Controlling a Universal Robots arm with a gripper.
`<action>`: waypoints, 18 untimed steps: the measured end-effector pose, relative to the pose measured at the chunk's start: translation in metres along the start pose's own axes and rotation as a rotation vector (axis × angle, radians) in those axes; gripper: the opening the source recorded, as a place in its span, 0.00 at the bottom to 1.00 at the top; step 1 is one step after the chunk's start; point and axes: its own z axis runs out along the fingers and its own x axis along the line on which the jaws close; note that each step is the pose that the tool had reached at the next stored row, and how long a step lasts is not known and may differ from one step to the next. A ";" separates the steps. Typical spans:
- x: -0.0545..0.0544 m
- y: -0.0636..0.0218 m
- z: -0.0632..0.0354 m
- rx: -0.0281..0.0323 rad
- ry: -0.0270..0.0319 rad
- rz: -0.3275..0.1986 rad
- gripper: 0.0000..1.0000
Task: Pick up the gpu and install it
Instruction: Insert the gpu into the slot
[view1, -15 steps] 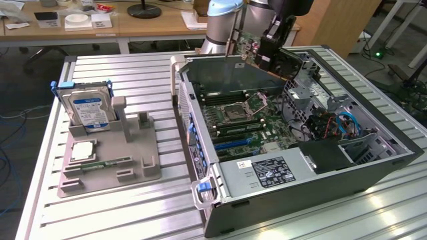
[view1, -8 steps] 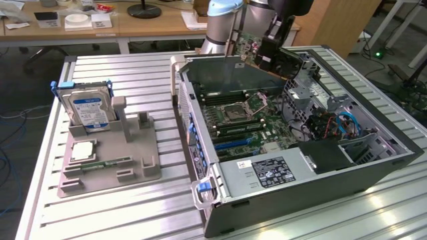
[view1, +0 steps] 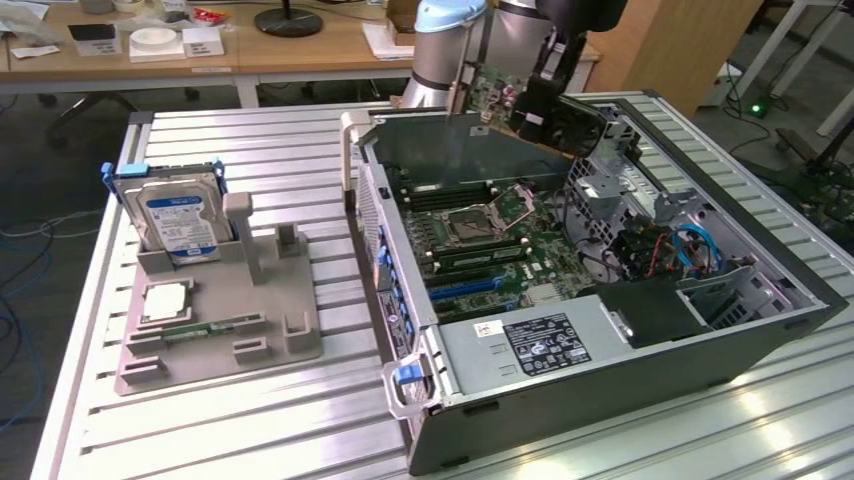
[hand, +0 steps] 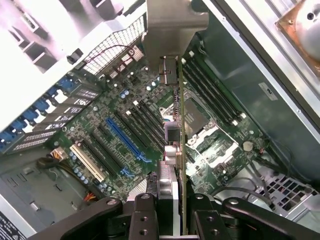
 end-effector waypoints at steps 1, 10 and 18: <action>0.000 0.0000 0.0000 -0.0001 0.0003 -0.010 0.29; 0.000 0.0000 0.0000 -0.0009 0.0026 -0.081 0.29; 0.000 0.0000 0.0000 -0.0015 0.0045 -0.142 0.29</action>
